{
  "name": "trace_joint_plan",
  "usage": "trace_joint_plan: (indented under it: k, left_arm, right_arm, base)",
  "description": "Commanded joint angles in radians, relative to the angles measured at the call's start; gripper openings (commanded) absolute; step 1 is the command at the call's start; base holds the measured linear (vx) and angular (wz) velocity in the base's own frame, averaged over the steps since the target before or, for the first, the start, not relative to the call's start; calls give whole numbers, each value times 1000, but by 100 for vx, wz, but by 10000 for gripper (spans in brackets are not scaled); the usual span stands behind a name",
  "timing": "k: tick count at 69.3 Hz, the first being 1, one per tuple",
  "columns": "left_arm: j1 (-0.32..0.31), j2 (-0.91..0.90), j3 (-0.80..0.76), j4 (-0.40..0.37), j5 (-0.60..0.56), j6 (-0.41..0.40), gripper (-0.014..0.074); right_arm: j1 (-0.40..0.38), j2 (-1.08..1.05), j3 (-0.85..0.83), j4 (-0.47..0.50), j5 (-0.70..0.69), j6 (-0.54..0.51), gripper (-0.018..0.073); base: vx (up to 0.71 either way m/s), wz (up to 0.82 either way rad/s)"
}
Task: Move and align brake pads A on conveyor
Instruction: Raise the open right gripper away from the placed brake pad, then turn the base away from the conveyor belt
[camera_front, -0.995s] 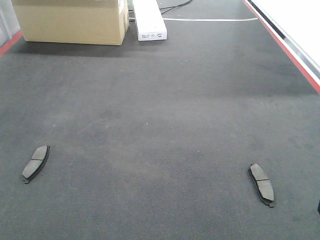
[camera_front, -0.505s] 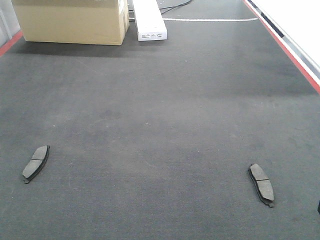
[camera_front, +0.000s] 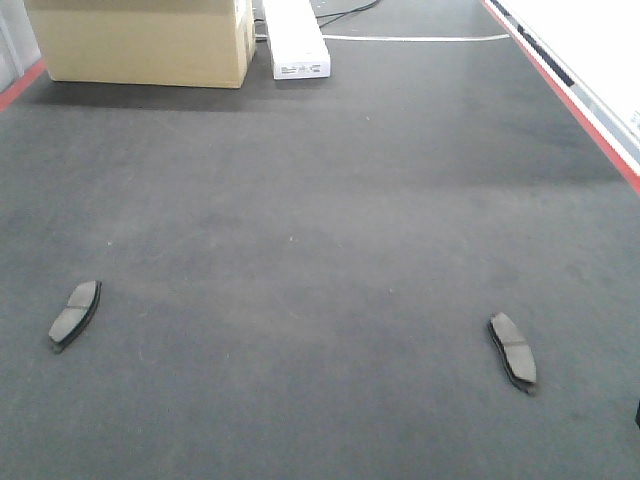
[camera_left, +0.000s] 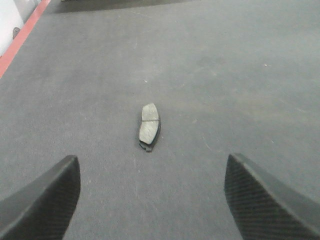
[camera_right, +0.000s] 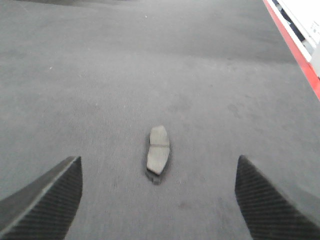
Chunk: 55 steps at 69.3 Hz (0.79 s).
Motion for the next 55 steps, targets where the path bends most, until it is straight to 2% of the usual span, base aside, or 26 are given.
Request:
trace_joint_plan:
  k: [1,26,55]
  left_arm:
    - [-8,8,-24,-6,-65,-2,554]
    - [-36,8,-24,-13,-65,-2,554]
    - [-36,8,-24,-13,-65,-2,554]
  right_arm:
    - [-7,9,-25,-5,-68,-11,589]
    - [-7,9,-25,-5,-68,-11,589]
    - [-7,9,-25,-5,-68,-11,589]
  base:
    - [-15,-5]
    - [-24,-13]
    - [-34,-36]
